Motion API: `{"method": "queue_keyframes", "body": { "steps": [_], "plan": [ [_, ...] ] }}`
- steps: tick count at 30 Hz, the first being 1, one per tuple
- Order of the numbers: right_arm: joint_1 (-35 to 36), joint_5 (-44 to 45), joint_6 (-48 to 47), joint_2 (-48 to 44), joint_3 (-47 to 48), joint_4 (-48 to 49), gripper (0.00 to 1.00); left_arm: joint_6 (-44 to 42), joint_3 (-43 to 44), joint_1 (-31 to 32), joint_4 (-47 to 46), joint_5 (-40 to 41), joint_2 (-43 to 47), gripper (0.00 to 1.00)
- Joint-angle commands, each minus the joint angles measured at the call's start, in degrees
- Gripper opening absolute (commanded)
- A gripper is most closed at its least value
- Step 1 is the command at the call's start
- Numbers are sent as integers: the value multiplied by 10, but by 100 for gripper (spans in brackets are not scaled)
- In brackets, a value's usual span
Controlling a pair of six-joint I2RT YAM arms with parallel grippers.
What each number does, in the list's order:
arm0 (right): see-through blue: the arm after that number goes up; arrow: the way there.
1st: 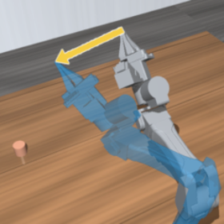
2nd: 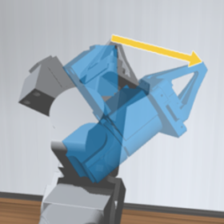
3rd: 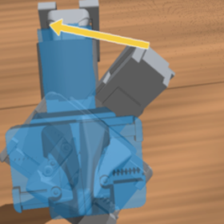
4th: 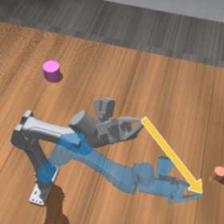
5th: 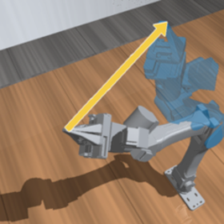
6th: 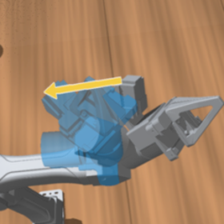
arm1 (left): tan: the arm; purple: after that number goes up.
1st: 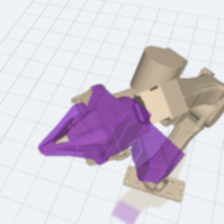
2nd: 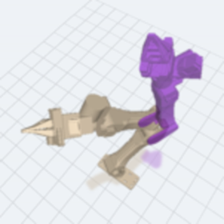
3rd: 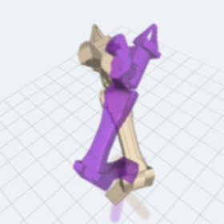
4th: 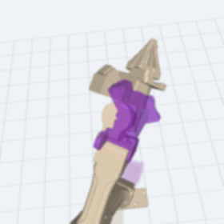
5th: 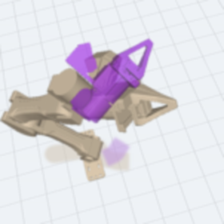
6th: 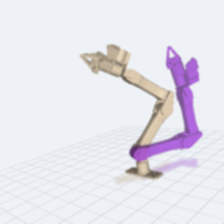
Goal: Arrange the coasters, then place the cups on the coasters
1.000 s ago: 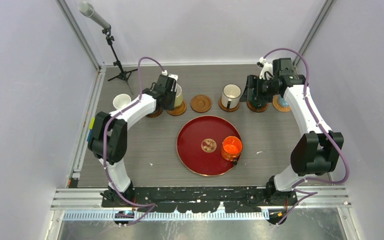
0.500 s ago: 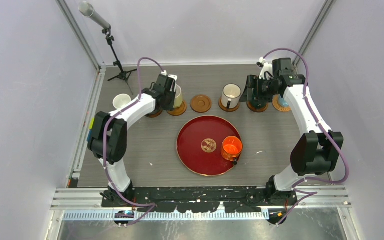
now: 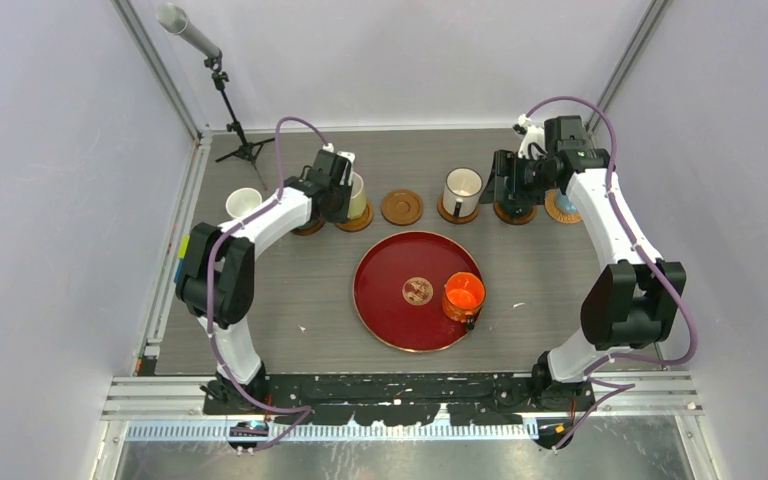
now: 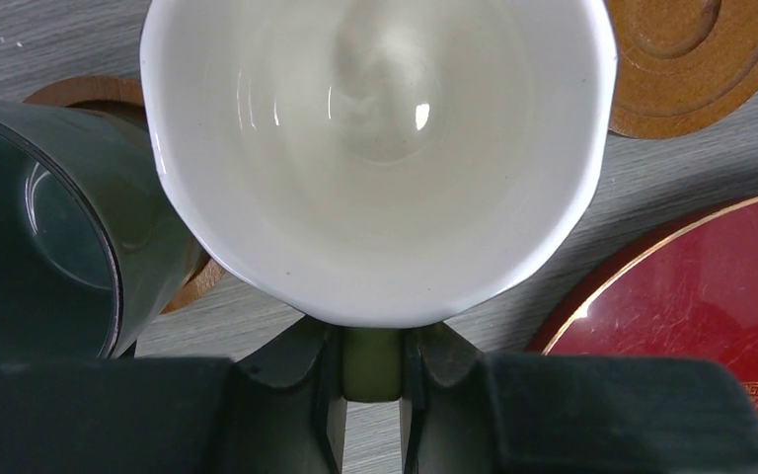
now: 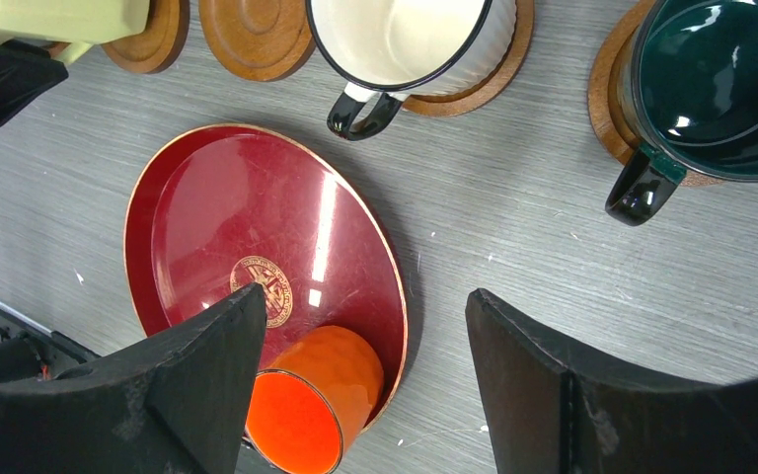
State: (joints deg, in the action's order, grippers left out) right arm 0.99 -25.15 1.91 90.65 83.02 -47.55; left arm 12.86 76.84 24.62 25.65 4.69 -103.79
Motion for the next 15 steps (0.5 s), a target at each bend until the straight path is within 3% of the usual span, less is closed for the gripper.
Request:
{"method": "queue_keyframes", "body": {
  "steps": [1, 6, 15],
  "plan": [
    [-2, 1, 4, 1, 24, 14, 78, 7, 23, 0, -25, 4, 10, 0],
    [-2, 2, 4, 2, 24, 14, 78, 8, 30, 1, -13, 12, 2, 1],
    [-2, 3, 5, 1, 22, 15, 78, 8, 37, 1, 0, 5, -4, 26]
  ]
}}
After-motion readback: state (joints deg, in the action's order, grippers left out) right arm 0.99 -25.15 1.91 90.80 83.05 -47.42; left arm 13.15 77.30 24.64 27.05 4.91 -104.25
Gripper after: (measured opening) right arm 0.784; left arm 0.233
